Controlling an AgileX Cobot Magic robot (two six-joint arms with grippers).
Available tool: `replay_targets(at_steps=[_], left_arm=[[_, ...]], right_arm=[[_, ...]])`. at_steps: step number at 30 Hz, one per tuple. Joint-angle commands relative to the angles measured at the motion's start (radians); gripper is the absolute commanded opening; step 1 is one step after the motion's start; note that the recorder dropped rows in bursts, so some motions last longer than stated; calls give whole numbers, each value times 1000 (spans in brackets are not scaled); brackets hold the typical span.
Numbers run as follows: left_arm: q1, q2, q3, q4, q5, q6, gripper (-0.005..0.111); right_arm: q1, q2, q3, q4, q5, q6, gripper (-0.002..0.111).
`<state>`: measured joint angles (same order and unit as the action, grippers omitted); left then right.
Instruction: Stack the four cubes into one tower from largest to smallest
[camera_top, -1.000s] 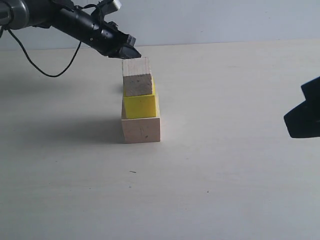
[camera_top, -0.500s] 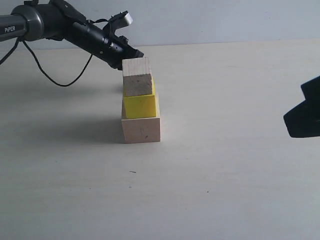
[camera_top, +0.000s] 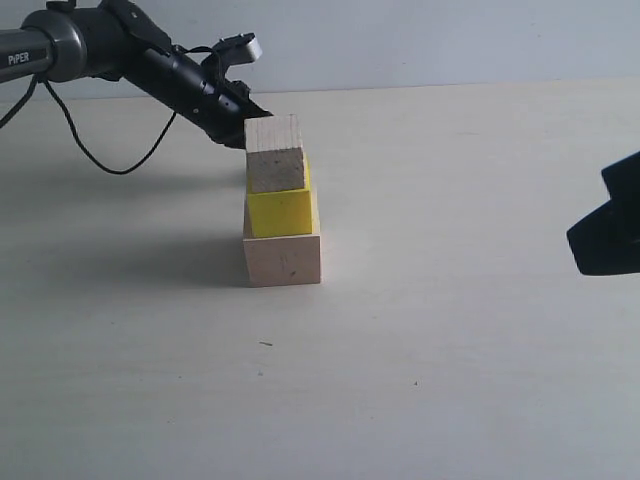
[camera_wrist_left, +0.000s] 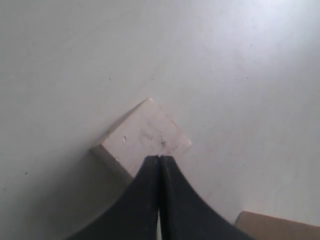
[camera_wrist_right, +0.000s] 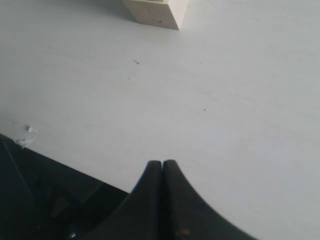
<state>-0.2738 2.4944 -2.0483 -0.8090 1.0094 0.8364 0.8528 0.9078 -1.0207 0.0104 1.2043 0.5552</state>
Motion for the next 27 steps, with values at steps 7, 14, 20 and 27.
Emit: replay_targets(at_steps=[7, 14, 20, 27], left_arm=[[47, -5, -1, 58, -19, -63, 0], [73, -7, -1, 43, -17, -73, 0], [72, -7, -1, -124, 38, 53, 0], [55, -5, -1, -171, 25, 87, 0]], right_arm=[[-3, -6, 6, -10, -10, -3, 0], [-3, -6, 6, -10, -10, -3, 0], [-3, -6, 6, -10, -10, -3, 0], [-3, -6, 6, -10, -10, -5, 0]])
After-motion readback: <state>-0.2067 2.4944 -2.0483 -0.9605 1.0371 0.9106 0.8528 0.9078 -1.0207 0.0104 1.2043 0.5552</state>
